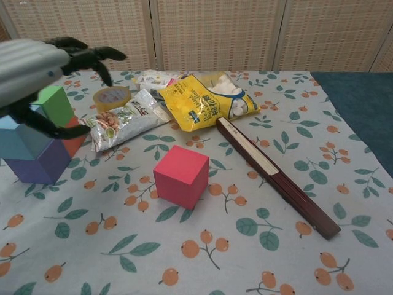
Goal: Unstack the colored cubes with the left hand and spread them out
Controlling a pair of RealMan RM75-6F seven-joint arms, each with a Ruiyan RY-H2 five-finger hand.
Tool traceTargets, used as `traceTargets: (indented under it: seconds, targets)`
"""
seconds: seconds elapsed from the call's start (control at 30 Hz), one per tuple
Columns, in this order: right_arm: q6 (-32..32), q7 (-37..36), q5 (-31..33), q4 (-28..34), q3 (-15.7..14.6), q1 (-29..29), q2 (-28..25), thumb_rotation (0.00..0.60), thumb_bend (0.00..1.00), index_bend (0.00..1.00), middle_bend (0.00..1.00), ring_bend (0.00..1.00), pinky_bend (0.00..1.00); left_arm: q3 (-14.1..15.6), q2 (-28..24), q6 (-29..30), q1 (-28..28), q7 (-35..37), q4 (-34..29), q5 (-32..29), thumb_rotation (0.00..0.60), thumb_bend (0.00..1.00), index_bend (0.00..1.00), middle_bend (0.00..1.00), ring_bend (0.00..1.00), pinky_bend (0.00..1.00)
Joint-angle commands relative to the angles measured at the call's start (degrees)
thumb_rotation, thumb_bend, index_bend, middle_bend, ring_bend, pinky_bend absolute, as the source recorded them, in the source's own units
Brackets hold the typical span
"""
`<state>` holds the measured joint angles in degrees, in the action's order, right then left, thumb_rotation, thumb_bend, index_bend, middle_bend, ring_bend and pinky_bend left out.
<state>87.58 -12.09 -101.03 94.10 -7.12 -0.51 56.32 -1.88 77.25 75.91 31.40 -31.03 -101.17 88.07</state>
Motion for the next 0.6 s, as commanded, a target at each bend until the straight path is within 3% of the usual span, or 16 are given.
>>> traceTargets:
  seconds: [0.03,0.23,0.6]
  targets:
    - [0.2,0.6,-0.4,0.0,-0.1,0.1,0.3,0.600,0.29,0.00,0.00,0.00,0.00,2.2,-6.5,6.4,-7.1,-0.9,-1.2,-1.6,0.600,0.29,0.13,0.36,0.23,0.11]
    - [-0.1,1.2,-1.2,0.4,-0.7,0.1,0.4,0.600,0.29,0.00,0.00,0.00,0.00,2.0,-9.1,7.4,-11.2,3.6,1.8,-7.0,0.600,0.29,0.11,0.38,0.24,0.13]
    - [0.7,0.7,-1.1,0.3,-0.6,0.3,0.2,0.600,0.29,0.00,0.00,0.00,0.00,1.4,-10.8,-1.1,-10.6,4.0,0.0,-14.5,0.600,0.29,0.00,0.33,0.19,0.13]
